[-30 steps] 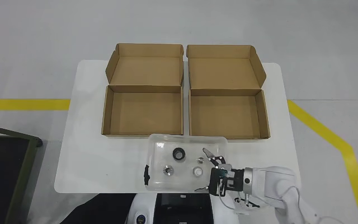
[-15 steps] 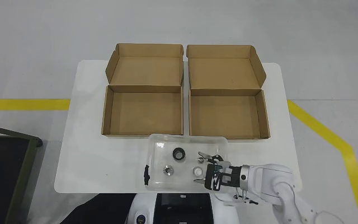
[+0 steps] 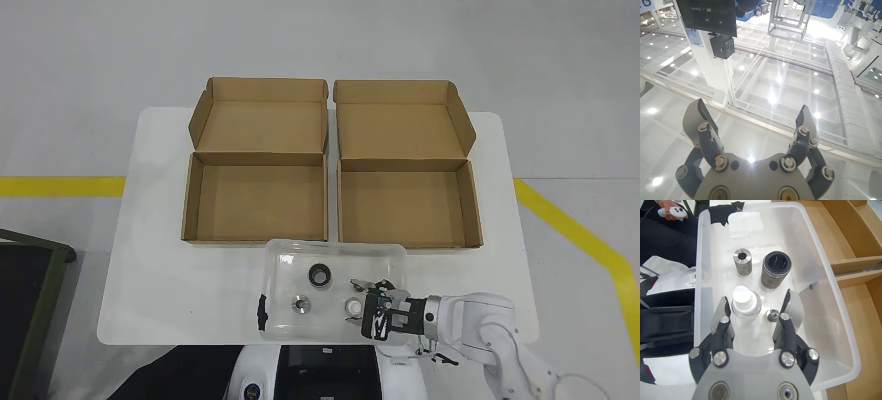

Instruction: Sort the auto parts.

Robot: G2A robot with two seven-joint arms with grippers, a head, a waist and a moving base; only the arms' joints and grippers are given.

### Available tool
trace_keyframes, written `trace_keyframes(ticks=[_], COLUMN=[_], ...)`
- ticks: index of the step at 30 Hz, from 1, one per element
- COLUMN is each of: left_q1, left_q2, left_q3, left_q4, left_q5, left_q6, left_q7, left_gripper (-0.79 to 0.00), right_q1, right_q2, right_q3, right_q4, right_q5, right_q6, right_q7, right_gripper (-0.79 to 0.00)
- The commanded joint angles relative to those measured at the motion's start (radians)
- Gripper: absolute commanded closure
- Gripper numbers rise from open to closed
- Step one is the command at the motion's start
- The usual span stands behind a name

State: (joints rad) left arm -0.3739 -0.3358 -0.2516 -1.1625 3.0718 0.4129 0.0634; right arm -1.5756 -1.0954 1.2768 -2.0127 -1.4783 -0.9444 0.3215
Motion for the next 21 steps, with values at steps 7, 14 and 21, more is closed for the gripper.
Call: trace_keyframes(ticks=[7, 14, 21], left_q1=[0.000, 0.000, 0.000], left_q2=[0.000, 0.000, 0.000], left_q3=[0.000, 0.000, 0.000], left_q4=[0.000, 0.000, 0.000], left_q5=[0.000, 0.000, 0.000], left_q6=[0.000, 0.000, 0.000], left_q7=[0.000, 0.000, 0.000], left_gripper=[-0.785, -0.785, -0.785], right_q1=[0.014, 0.031, 0.030], right_q2=[0.006, 0.011, 0.019], right_q3=[-0.024, -0.028, -0.003], right_q4=[0.009, -0.017, -0.076], right_q5=[-0.005, 0.006, 0.047], right_q6=[-0.009, -0.013, -0.006], right_q7=[-0.017, -0.038, -0.064], right_gripper=[-0.117, 0.000, 0.000])
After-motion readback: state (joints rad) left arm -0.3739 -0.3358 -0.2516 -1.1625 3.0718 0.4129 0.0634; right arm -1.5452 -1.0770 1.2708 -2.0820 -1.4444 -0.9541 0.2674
